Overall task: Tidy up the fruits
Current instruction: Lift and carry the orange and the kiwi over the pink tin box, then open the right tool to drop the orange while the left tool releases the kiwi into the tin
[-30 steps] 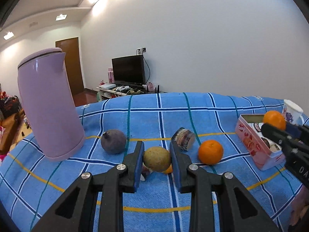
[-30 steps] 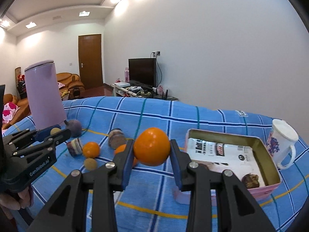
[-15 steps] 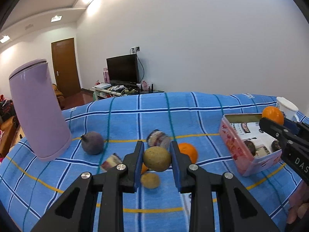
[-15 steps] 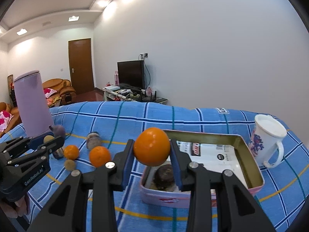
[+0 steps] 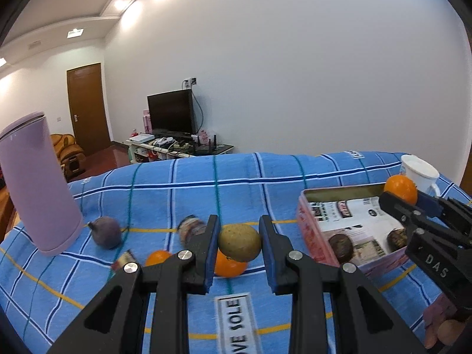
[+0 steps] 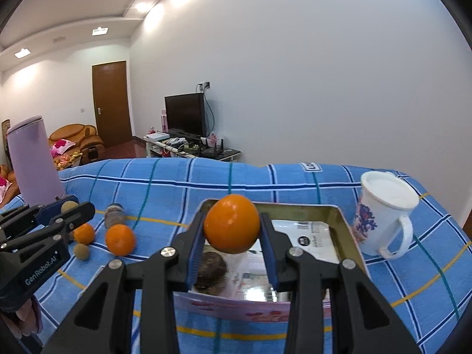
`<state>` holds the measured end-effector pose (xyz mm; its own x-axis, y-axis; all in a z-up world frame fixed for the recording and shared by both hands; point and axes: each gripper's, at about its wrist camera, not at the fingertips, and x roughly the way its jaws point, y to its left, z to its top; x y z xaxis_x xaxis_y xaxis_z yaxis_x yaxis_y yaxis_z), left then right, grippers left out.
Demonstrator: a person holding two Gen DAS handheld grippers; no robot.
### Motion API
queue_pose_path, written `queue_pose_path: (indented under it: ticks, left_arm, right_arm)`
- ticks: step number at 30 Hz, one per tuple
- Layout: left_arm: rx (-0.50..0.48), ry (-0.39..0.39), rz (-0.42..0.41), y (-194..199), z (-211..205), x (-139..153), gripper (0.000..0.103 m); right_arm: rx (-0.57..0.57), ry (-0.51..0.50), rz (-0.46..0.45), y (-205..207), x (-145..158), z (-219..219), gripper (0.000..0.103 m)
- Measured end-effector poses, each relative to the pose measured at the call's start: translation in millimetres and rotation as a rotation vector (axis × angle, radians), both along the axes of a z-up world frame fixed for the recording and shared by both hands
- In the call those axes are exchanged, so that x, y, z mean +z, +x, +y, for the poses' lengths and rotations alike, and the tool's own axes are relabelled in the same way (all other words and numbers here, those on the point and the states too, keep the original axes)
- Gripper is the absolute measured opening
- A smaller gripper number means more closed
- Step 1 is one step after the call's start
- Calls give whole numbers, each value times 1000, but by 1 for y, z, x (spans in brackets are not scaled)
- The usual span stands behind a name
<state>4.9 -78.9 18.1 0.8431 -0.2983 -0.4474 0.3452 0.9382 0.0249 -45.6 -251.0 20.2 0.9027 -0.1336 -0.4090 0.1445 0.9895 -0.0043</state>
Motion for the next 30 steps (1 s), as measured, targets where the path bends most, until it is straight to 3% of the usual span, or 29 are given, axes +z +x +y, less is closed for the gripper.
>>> queue_pose_path:
  ticks: [19,30]
  left_arm:
    - [-112,-4,27,3,-91,-4,29]
    - [-108,29,51,13,-110,-16,29]
  right_arm:
    - [-113,-12,97,9,-11,-61,39]
    - [-112,-28,156,20,-19,-69,39]
